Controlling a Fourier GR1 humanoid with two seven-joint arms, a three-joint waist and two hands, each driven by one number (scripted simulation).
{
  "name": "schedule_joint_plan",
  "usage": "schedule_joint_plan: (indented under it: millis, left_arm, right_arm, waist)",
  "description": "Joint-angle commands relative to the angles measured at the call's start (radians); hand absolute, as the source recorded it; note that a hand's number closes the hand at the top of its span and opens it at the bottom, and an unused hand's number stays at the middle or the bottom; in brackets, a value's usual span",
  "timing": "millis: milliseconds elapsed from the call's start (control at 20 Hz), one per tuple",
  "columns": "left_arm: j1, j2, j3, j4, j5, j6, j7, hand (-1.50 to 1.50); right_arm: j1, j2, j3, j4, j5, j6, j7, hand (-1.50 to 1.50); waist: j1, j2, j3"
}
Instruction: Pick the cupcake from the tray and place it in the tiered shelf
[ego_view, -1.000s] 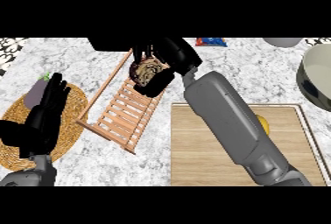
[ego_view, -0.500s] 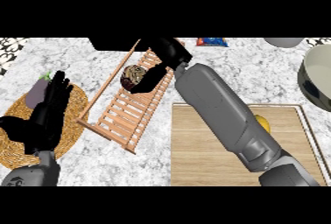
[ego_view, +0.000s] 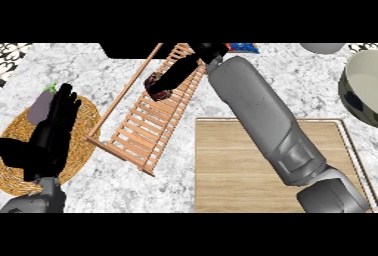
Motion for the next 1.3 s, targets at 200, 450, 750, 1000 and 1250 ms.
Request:
schedule_joint_plan:
  millis: [200,450,750,1000,1250]
  left_arm:
    - [0.033,-0.005,-0.003,-0.034,-0.012,0.007,0.005,0.00]
    - [0.001,-0.007,0.012,0.002,0.001,-0.001,-0.016,0.00]
    - [-0.021,-0.021,-0.014,-0.010,-0.022,0.010,0.002,0.00]
    - [-0.005,-0.006,0.013,0.013,0.000,-0.012,-0.022,0.00]
    - [-0.092,-0.001,0.004,0.030,-0.021,0.002,0.035,0.00]
  right_arm:
    - [-0.057,-0.151,-0.177,0.043,-0.091,0.028,0.081,-1.50]
    - [-0.086,-0.282,-0.231,0.147,-0.108,0.123,0.121,-1.50]
    - [-0.104,-0.442,-0.271,0.267,-0.104,0.286,0.043,-1.50]
    - [-0.077,-0.531,-0.289,0.330,-0.099,0.424,-0.061,-1.50]
    - [-0.067,-0.532,-0.292,0.389,-0.076,0.442,-0.146,-1.50]
  waist:
    - [-0.004,0.000,0.000]
    - [-0.001,0.005,0.000]
    - [0.013,0.010,0.001]
    - [0.020,0.014,0.001]
    - [0.030,0.019,0.002]
